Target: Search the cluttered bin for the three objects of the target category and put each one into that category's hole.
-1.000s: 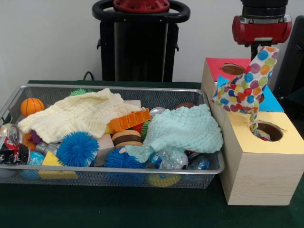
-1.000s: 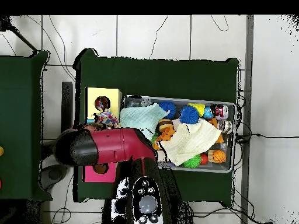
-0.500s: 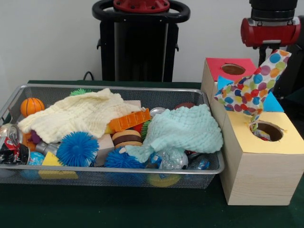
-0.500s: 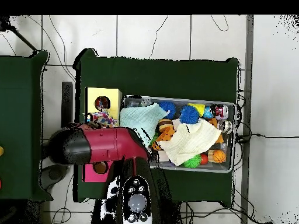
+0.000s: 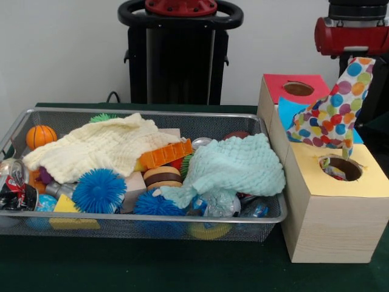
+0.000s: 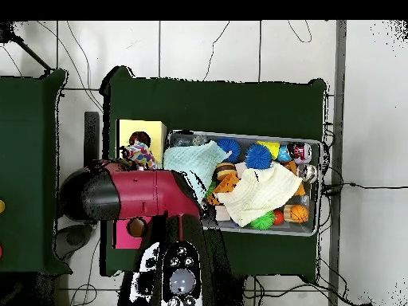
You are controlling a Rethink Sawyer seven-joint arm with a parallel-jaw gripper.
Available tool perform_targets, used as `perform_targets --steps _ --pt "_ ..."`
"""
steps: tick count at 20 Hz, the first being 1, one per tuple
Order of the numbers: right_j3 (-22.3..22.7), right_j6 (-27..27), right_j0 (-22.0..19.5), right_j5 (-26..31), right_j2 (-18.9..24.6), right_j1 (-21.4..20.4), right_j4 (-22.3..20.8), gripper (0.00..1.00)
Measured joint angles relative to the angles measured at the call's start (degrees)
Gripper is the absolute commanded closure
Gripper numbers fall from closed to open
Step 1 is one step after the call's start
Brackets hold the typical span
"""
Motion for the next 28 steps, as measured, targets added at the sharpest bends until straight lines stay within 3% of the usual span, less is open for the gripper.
perform_targets --steps 16,28 --pt "-1.9 0.0 1.6 0.5 -2.8 -1.3 2.3 1.0" --pt "-3.2 0.0 1.7 0.4 -3.0 1.2 3.7 1.0"
